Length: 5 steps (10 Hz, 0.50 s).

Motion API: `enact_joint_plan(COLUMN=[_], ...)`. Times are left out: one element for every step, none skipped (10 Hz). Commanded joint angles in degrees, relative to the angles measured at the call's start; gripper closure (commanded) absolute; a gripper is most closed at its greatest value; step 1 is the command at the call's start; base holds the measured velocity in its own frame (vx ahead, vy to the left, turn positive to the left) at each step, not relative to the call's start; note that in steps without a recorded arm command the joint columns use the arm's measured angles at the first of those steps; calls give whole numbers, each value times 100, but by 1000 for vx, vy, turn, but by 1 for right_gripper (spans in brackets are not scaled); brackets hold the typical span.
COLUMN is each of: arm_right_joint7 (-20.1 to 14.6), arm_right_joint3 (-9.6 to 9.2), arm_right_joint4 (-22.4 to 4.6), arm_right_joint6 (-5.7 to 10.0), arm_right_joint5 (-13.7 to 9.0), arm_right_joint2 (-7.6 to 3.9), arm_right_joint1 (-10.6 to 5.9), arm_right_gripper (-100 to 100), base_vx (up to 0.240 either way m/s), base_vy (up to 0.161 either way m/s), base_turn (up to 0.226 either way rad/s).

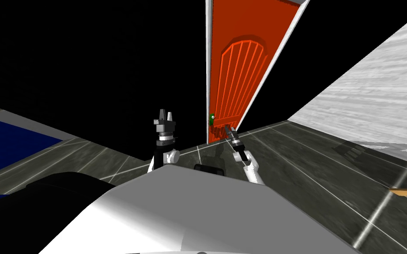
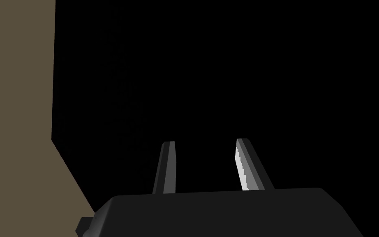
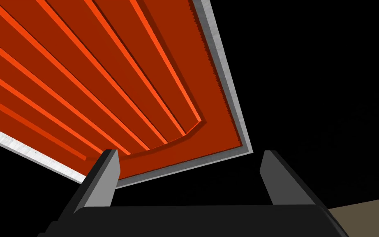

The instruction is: Pull the door open

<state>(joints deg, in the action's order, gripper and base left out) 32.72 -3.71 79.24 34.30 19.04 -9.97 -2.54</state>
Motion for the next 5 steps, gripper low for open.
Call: enact_joint_plan(arm_right_joint7=[140, 222, 303, 380, 457], arm_right_joint3=[-17, -24, -32, -39, -46], arm_right_joint4=[-286, -495, -695, -866, -1014], arm_right_joint6=[4, 11, 17, 23, 29], arm_right_joint5=[90, 143, 195, 246, 296], arm_right_joint2=[-41, -66, -90, -114, -137], arm_right_joint1=[-151, -253, -354, -450, -546], arm_right_gripper=[-100, -100, -100, -100, -100], base_vx=[113, 115, 104, 94, 97], base_vy=[46, 45, 37, 41, 47], base_turn=[15, 15, 17, 17, 12])
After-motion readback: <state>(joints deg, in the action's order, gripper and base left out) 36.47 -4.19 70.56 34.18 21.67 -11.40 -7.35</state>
